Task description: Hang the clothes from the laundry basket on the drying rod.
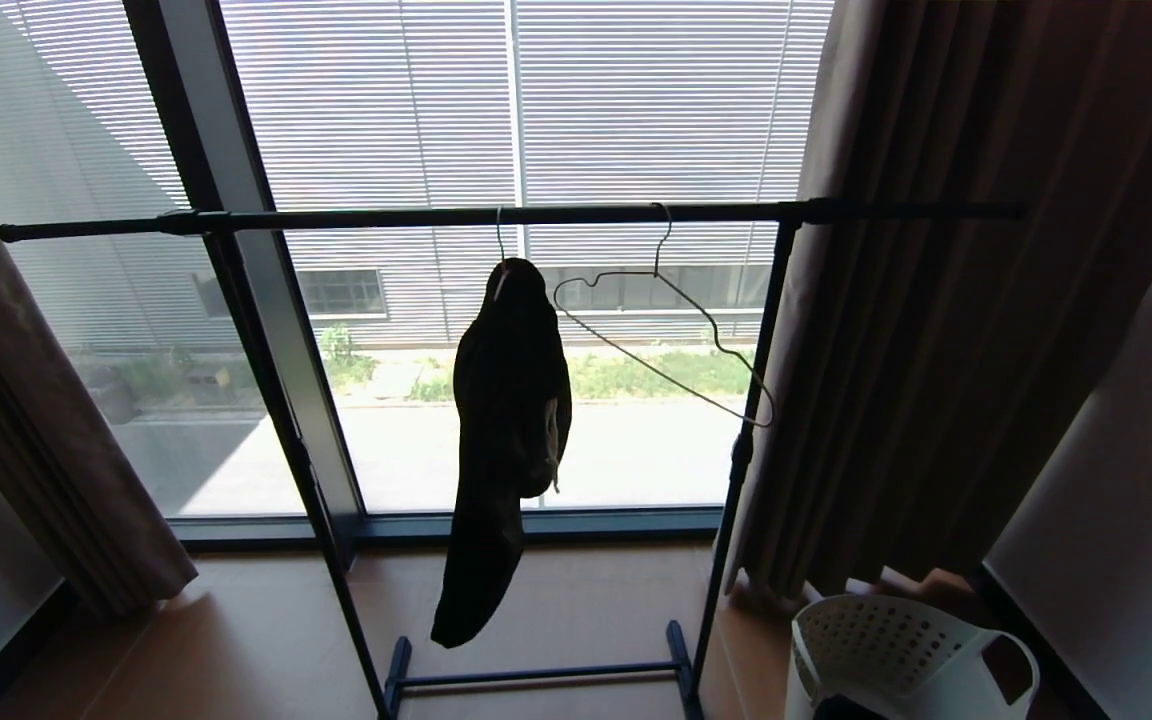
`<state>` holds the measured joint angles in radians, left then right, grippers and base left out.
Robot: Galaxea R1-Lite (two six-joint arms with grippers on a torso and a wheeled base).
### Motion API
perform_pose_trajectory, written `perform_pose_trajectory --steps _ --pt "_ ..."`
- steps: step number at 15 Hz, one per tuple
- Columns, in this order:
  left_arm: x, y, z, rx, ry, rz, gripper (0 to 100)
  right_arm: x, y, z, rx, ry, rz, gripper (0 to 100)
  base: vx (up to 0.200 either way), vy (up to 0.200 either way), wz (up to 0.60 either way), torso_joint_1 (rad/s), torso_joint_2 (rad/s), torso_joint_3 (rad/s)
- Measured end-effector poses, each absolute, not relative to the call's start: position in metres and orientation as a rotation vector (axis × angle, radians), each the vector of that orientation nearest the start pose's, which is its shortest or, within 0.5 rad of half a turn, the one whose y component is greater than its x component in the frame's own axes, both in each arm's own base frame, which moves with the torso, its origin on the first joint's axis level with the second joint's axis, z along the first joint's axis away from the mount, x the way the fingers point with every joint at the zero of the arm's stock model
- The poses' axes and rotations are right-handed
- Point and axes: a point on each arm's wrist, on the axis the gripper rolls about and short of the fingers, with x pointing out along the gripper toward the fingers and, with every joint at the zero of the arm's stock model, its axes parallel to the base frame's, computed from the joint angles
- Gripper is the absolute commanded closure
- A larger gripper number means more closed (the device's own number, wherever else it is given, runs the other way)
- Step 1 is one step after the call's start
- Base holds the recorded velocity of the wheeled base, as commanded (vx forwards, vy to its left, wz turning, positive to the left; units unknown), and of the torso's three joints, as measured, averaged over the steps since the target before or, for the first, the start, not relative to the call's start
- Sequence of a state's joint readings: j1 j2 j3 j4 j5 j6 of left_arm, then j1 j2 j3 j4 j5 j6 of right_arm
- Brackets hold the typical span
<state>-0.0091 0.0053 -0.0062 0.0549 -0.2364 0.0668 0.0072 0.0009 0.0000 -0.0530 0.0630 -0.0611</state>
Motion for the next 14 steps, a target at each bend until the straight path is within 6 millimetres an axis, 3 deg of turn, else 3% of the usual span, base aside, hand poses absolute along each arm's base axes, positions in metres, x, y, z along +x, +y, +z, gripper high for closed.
perform_pose_trajectory --steps 14 --pt "-0.0237 -0.0051 0.0717 0.060 0.047 -0.247 0 -0.0230 0.0013 0.0810 -0.069 -0.055 0.072 0 0.000 0.000 0.00 -0.182 0.53 0.343"
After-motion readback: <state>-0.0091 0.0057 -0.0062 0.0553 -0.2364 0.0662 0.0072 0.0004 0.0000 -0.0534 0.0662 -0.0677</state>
